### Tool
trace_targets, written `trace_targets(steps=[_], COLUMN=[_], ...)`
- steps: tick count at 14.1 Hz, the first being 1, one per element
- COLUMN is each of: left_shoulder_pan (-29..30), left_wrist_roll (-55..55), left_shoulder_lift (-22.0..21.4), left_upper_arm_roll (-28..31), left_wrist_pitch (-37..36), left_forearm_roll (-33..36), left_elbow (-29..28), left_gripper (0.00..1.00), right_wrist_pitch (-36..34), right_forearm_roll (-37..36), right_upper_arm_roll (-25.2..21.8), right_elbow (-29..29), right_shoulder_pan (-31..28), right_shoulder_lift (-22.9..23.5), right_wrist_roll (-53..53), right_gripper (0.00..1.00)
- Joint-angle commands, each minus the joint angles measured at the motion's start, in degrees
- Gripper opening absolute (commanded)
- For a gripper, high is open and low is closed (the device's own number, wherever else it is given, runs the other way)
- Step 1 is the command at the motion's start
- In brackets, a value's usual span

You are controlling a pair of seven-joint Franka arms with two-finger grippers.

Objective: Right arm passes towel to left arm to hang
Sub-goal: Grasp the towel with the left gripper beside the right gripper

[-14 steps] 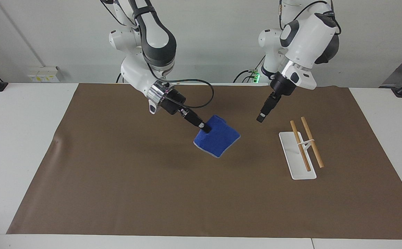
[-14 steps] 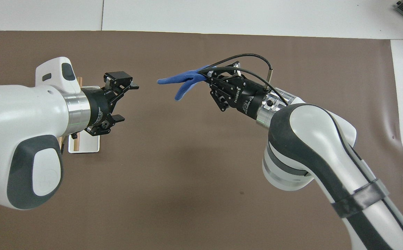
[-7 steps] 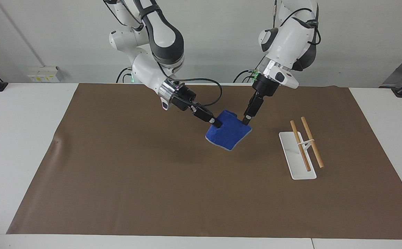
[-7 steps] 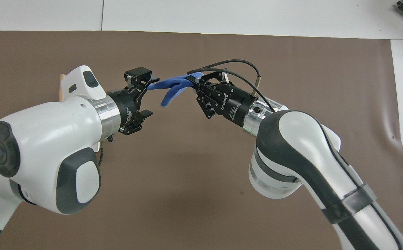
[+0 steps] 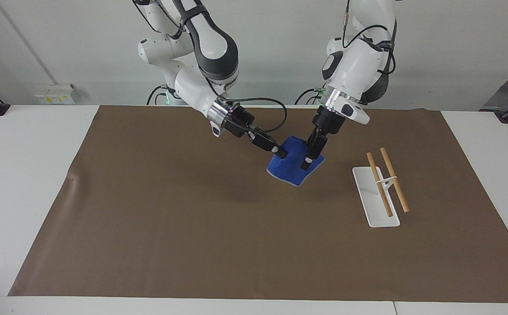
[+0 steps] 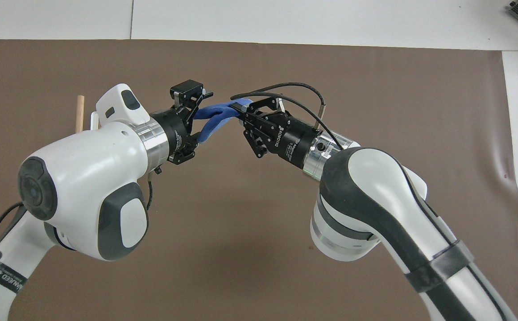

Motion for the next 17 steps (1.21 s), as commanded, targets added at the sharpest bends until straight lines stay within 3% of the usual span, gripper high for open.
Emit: trace_targets(steps=[1, 6, 9, 17], left_shoulder_pan=[-0.4, 0.2, 0.1, 0.3], left_wrist_roll=[0.5, 4.1, 6.4, 13.5], left_shoulder_lift=[-0.1, -0.2, -0.2, 0.6], left_upper_arm_roll=[0.3, 0.4, 0.4, 0.6], left_wrist_pitch=[0.6, -0.1, -0.3, 0.0], left_forearm_roll=[-1.1, -1.1, -1.0, -1.0], left_elbow=[-0.3, -0.5, -0.9, -1.3], left_gripper=[0.78, 0.42, 0.0, 0.0], right_wrist_pitch=[0.6, 0.7, 0.9, 1.2], right_forearm_roll=[1.5, 1.5, 1.5, 1.1], right_upper_arm_roll=[0.5, 0.5, 0.5, 0.4], right_elbow=[0.9, 0.6, 0.4, 0.3], right_shoulder_pan=[-1.2, -1.2, -1.2, -1.2], right_shoulder_lift=[0.7, 0.7, 0.7, 0.7], right_wrist_roll=[-2.1, -2.2, -2.2, -2.3], right_gripper=[0.0, 0.0, 0.0, 0.0])
